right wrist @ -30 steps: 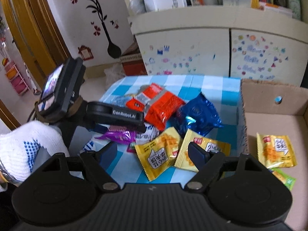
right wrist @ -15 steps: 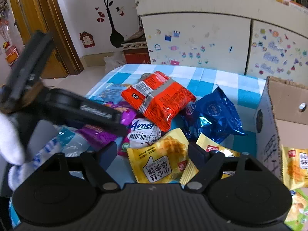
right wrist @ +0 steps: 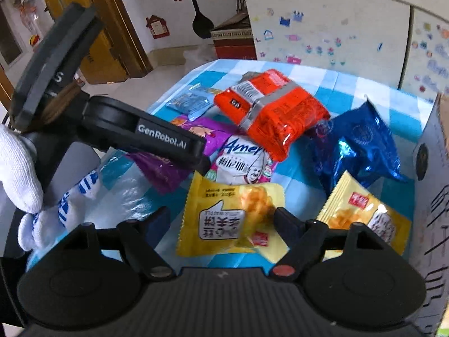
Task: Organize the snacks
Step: 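Lower the left tool onto the purple crisps bag while the right approaches a yellow waffle packet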
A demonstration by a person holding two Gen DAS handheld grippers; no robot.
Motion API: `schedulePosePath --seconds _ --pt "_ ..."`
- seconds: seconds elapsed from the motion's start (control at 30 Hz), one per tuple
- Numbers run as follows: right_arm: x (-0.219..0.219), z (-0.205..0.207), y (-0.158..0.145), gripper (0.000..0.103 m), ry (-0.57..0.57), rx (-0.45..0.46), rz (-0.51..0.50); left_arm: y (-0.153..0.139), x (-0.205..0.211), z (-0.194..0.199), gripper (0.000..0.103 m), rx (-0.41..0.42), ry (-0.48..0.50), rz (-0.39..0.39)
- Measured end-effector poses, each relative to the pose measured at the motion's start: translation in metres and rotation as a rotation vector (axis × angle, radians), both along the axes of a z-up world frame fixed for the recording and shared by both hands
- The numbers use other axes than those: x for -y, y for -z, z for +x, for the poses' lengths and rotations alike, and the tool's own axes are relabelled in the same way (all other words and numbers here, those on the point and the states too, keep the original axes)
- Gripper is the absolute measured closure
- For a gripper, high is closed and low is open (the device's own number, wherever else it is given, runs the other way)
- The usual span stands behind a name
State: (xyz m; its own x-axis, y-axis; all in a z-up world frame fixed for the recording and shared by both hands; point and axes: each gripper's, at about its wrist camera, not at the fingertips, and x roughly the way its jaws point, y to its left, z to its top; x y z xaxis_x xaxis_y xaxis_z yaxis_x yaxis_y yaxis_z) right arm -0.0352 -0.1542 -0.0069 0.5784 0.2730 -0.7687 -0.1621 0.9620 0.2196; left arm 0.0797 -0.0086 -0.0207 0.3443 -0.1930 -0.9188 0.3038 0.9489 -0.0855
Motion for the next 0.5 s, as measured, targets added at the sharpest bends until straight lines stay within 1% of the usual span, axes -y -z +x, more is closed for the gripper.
schedulePosePath --seconds 0.07,0.13,0.27,0.5 --pt "-0.001 0.0 0.002 0.022 0.021 0.002 -0.043 0.004 0.001 -0.001 0.0 0.005 0.006 0.018" --pt "-0.001 0.001 0.006 0.022 0.037 -0.005 -0.063 0.006 0.007 -0.004 0.0 0.022 0.035 0.054" --pt "-0.003 0.001 0.009 0.016 0.054 -0.01 -0.053 0.006 0.005 -0.005 0.0 0.026 0.03 0.052" --pt "-0.011 0.003 0.011 0.013 0.065 0.001 -0.083 0.007 0.005 -0.007 0.0 0.038 0.03 0.052"
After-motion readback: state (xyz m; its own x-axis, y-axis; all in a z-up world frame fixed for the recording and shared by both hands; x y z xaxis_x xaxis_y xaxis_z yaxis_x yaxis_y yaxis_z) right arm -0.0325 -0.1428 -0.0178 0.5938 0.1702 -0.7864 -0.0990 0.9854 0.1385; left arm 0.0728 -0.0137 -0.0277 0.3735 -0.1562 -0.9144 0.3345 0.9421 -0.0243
